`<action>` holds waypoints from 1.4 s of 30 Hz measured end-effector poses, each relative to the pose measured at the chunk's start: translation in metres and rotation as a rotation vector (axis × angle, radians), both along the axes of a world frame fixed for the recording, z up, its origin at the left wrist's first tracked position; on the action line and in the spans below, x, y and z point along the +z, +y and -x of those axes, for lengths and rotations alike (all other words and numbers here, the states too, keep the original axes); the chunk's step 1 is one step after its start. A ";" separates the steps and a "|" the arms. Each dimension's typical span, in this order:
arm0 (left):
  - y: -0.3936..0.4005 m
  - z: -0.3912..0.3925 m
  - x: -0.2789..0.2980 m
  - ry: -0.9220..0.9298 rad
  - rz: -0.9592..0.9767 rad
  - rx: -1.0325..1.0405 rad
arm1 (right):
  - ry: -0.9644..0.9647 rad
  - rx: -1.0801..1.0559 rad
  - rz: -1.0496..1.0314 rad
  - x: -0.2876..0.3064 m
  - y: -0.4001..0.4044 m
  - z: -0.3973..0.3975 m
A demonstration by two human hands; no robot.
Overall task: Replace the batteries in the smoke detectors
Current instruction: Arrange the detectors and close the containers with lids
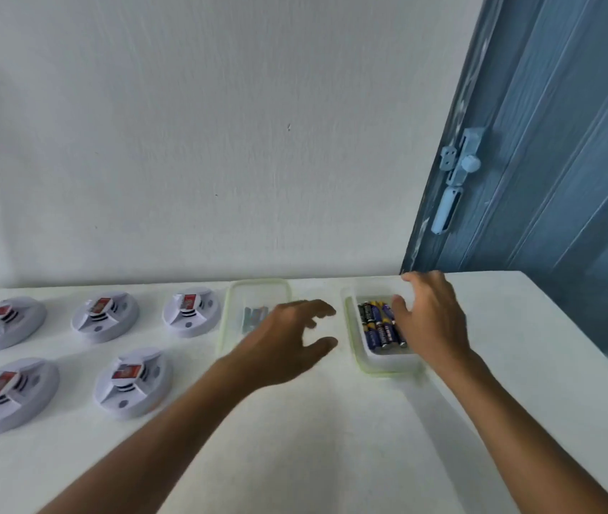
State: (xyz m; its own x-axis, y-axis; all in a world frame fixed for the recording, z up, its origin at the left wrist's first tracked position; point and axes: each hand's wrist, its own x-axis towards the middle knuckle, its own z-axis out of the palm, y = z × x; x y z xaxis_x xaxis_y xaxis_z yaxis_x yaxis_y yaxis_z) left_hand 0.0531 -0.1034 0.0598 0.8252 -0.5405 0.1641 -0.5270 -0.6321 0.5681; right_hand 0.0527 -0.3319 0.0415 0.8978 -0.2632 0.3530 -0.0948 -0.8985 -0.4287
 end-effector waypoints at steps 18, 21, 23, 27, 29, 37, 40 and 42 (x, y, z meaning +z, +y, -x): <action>-0.112 -0.036 -0.065 0.229 0.075 0.709 | 0.209 0.184 -0.285 -0.034 -0.098 -0.010; -0.110 -0.040 -0.031 0.114 0.129 0.716 | 0.155 0.155 -0.327 -0.029 -0.108 -0.010; -0.103 -0.041 -0.002 0.026 0.147 0.696 | 0.141 0.147 -0.363 -0.028 -0.109 -0.012; -0.070 -0.036 0.046 -0.146 0.163 0.715 | 0.172 0.152 -0.348 -0.038 -0.091 -0.016; -0.054 -0.032 0.059 -0.190 0.179 0.733 | 0.182 0.161 -0.341 -0.045 -0.075 -0.017; -0.025 -0.013 0.064 -0.254 0.307 0.772 | 0.317 0.146 0.024 -0.040 -0.038 -0.011; -0.036 -0.003 0.063 -0.360 0.304 0.722 | 0.184 0.199 0.021 -0.002 -0.030 -0.004; -0.048 0.004 0.063 -0.471 0.289 0.638 | 0.232 0.345 -0.554 0.030 -0.018 -0.003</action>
State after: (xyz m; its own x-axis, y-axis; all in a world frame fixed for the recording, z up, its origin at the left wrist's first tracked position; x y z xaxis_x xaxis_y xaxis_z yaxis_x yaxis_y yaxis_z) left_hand 0.0488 -0.1514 0.1223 0.7689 0.1221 0.6276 -0.3404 -0.7528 0.5634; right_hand 0.0557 -0.3496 0.0711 0.9987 -0.0351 0.0375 0.0122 -0.5478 -0.8365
